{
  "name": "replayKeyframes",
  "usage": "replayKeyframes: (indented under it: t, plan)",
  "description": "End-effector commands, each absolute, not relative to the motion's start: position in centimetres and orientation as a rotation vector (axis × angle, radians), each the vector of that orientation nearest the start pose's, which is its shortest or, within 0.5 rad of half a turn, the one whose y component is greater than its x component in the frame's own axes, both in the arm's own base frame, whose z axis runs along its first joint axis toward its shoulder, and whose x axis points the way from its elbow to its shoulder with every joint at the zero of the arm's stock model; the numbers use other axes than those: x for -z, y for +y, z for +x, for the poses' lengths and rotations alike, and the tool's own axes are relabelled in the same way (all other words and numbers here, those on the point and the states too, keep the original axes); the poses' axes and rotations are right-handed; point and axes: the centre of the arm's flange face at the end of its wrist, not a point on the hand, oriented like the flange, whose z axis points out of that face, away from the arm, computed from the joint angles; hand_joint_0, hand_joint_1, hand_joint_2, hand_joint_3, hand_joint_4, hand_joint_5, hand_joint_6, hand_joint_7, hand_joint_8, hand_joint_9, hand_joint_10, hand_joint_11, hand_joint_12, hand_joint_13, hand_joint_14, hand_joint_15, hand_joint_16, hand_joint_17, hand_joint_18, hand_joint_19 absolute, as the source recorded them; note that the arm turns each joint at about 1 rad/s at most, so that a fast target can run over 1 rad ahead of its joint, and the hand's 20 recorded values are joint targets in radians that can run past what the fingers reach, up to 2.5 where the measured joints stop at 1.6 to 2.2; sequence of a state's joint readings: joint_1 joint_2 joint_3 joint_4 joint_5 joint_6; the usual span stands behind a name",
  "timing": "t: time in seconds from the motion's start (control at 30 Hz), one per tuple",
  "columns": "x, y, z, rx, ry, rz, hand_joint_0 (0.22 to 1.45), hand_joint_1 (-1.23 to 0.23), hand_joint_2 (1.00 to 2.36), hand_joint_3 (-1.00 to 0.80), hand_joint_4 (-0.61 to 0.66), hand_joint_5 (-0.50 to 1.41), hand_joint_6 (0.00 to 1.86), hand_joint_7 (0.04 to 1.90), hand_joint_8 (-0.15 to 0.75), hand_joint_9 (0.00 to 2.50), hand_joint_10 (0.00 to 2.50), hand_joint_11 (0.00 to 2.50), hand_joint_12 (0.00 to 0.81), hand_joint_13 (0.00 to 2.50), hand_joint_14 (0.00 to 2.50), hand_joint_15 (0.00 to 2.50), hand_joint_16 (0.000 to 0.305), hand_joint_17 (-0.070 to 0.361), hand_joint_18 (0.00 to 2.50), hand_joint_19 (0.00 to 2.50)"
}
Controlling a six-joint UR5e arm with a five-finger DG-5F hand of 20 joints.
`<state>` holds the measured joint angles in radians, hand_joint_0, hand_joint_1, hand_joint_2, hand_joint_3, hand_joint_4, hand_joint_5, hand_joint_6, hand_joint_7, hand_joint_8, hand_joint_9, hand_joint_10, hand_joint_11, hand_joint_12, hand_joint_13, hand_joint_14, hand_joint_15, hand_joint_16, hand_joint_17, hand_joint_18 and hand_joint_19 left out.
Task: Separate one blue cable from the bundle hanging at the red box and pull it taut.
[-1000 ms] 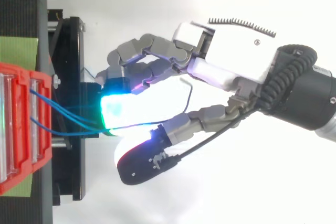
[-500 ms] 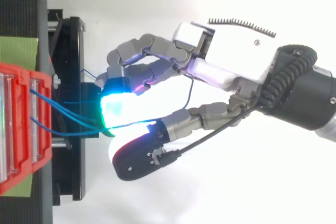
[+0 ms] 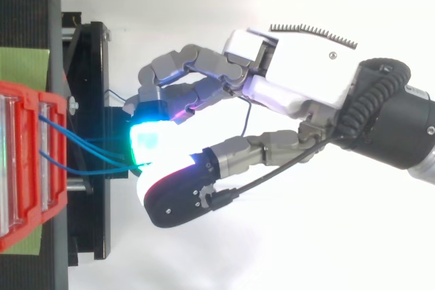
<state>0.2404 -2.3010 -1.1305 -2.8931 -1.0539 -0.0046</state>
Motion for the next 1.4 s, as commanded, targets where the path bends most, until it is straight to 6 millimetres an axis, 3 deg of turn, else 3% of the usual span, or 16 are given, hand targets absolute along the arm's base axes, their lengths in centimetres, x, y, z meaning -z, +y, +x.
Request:
replayKeyframes:
  t: [0.0, 0.13, 0.37, 0.53, 0.83, 1.03, 1.2, 1.37]
  plan:
    - [-26.38, -0.15, 76.38, -0.969, 1.039, 1.342, 0.41, -0.78, 1.00, -0.50, 0.21, -0.09, 0.81, 1.25, 0.394, 0.90, 0.01, 0.46, 0.369, 0.57, 0.00, 0.13, 0.046, 0.103, 0.52, 0.16]
    - [-26.38, -0.02, 76.39, -0.976, 1.038, 1.344, 0.42, -0.77, 1.00, -0.50, 0.21, -0.09, 0.81, 1.24, 0.389, 0.89, 0.01, 0.46, 0.365, 0.56, 0.00, 0.13, 0.045, 0.102, 0.51, 0.16]
    - [-26.38, -0.14, 76.39, -0.977, 1.035, 1.347, 0.59, -0.65, 1.00, -0.50, 0.18, -0.09, 0.79, 1.34, 0.349, 0.89, 0.01, 0.46, 0.313, 0.53, 0.00, 0.14, 0.035, 0.079, 0.45, 0.19]
    - [-26.27, -0.02, 76.40, -0.977, 1.037, 1.347, 0.62, -0.77, 1.01, -0.30, 0.18, -0.09, 0.81, 1.41, 0.367, 0.89, 0.01, 0.47, 0.332, 0.54, 0.00, 0.13, 0.039, 0.087, 0.47, 0.18]
    - [-26.27, -0.03, 76.40, -0.976, 1.036, 1.347, 0.61, -0.80, 1.01, -0.12, 0.15, -0.09, 0.85, 1.39, 0.394, 0.93, 0.01, 0.49, 0.364, 0.57, 0.00, 0.12, 0.045, 0.102, 0.52, 0.14]
    - [-26.38, 0.08, 76.38, -0.991, 1.026, 1.357, 0.63, -0.75, 1.01, -0.24, 0.16, -0.13, 0.88, 1.25, 0.372, 0.98, 0.01, 0.65, 0.329, 0.55, 0.00, 0.13, 0.038, 0.086, 0.49, 0.16]
    - [-26.31, 0.06, 76.35, -0.991, 1.024, 1.360, 0.64, -0.73, 1.01, -0.28, 0.15, -0.14, 0.90, 1.19, 0.361, 1.03, 0.01, 1.02, 0.316, 0.56, 0.01, 0.17, 0.034, 0.078, 0.48, 0.14]
    - [-26.28, 0.05, 76.30, -0.988, 1.028, 1.362, 0.66, -0.76, 1.01, -0.29, 0.12, -0.15, 0.90, 1.15, 0.360, 1.03, 0.01, 1.24, 0.318, 0.67, 0.01, 0.32, 0.033, 0.074, 0.50, 0.13]
